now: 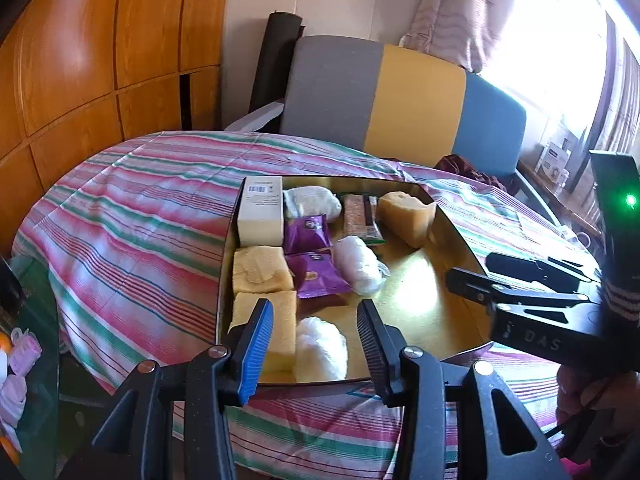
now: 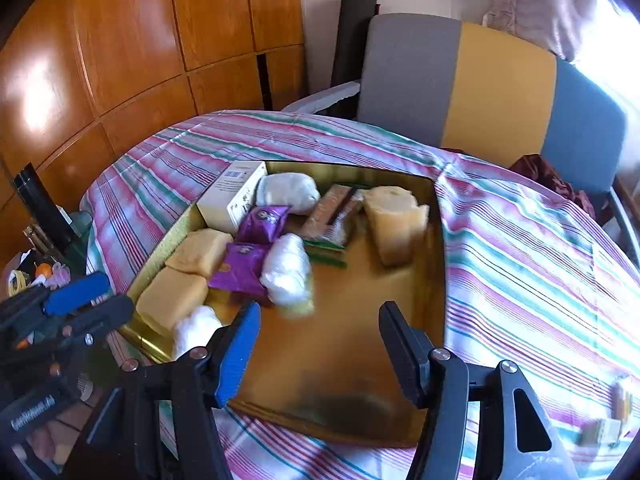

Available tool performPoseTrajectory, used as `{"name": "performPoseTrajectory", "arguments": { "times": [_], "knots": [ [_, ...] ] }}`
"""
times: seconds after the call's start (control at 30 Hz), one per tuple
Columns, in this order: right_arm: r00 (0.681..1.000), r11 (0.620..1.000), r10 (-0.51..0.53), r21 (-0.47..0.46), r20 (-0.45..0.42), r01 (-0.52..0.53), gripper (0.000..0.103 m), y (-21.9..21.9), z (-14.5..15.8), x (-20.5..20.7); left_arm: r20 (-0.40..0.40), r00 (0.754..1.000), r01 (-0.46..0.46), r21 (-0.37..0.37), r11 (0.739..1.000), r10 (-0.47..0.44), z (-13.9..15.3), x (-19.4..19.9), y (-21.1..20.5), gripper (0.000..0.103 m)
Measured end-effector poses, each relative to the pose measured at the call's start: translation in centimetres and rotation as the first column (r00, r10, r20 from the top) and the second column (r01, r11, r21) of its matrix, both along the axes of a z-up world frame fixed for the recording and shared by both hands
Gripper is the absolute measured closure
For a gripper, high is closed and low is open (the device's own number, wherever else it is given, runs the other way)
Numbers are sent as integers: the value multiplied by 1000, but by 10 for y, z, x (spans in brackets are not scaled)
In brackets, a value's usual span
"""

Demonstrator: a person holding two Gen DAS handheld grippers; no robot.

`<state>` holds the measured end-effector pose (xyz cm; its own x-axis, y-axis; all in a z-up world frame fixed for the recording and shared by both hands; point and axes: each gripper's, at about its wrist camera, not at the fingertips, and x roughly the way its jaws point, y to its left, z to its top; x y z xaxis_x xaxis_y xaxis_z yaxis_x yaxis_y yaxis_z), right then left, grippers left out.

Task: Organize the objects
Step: 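Carry the plastic-wrapped bundle into the gold tray with the right tool and release, then move both tools back to the loose items on the cloth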

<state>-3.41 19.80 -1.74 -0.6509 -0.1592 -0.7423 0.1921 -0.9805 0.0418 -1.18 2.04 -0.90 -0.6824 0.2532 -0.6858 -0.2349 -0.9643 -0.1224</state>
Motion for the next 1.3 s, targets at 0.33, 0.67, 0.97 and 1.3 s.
{"name": "performPoseTrajectory", "arguments": {
  "times": [0.33,0.67,0.97,1.3],
  "knots": [
    [993,993,-116,-26,4,116,33,67,7,30,-2,997,76,-32,997,-76,3,4,29,59],
    [885,884,-459,-59,74,463,25,229,5,83,-9,964,263,-74,962,-264,7,6,102,59],
    [527,505,-844,-181,103,844,22,386,-5,166,29,862,506,-92,857,-506,-1,17,212,59],
    [386,307,-893,-317,230,898,20,431,-24,197,225,673,713,54,699,-704,-37,34,347,34]
  ]
}}
